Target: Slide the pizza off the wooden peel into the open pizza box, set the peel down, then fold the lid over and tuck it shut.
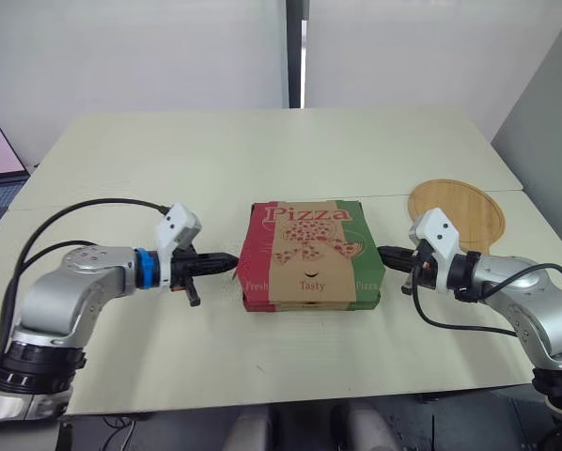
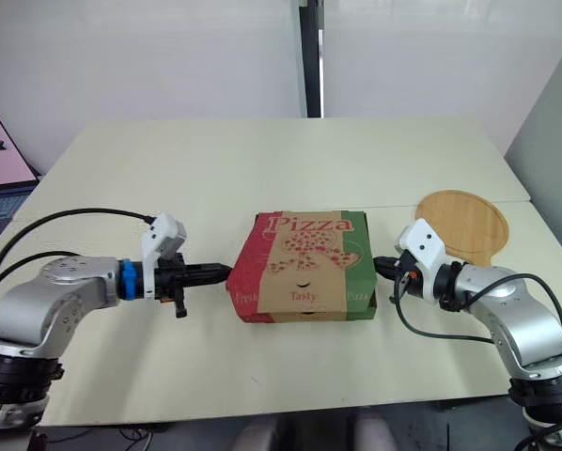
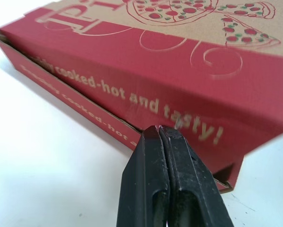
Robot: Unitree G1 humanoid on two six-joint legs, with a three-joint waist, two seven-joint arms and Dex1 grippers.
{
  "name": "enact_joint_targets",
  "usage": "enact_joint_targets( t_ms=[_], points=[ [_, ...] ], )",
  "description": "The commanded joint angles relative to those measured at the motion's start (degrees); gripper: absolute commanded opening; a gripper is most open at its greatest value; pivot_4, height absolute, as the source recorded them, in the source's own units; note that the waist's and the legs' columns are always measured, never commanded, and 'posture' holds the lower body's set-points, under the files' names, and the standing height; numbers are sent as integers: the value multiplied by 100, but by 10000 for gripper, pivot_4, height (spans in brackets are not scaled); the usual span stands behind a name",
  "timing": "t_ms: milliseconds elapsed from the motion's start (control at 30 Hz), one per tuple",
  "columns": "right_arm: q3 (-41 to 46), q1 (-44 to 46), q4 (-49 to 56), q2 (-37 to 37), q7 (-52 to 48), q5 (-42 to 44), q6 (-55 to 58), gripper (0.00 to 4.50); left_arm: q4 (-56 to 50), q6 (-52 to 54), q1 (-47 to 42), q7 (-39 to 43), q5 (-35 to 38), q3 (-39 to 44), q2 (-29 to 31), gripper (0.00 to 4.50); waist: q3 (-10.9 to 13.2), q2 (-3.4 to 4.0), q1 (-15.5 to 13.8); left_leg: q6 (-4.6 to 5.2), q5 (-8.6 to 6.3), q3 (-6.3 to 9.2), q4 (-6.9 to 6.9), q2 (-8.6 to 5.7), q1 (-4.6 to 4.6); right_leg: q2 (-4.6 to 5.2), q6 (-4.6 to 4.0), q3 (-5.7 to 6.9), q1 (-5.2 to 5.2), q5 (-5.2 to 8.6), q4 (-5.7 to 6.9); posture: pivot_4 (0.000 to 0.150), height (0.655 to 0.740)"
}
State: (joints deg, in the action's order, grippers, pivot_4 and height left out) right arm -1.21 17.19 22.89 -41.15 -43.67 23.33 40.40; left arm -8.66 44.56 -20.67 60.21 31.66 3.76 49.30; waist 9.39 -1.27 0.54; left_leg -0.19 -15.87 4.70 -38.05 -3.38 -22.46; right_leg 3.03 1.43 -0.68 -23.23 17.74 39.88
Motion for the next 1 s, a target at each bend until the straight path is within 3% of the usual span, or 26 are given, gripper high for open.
enact_joint_targets(
  t_ms=[33,267,567,1000],
  points=[
    [55,33,282,17,4,48,-87,0,160,136,-433,191,306,329,140,152,0,0,-8,0,0,0,0,0,0,0,0,0,0,0,0,1500,7400],
    [67,10,321,7,5,63,-61,0,421,96,-1201,400,282,-66,-13,152,0,0,-4,0,0,3,-4,-2,-1,0,0,4,2,0,2,1500,7400],
    [174,-90,294,-14,76,33,-84,0,621,-488,-1096,639,-254,-763,-235,152,0,0,41,0,0,3,-3,-2,-2,0,0,4,1,0,3,1500,7400],
    [91,-257,390,-140,-199,286,124,0,768,-457,-1364,597,-285,-643,-299,152,0,0,44,0,0,3,-4,-3,-2,0,0,4,1,0,3,1500,7400]
  ],
)
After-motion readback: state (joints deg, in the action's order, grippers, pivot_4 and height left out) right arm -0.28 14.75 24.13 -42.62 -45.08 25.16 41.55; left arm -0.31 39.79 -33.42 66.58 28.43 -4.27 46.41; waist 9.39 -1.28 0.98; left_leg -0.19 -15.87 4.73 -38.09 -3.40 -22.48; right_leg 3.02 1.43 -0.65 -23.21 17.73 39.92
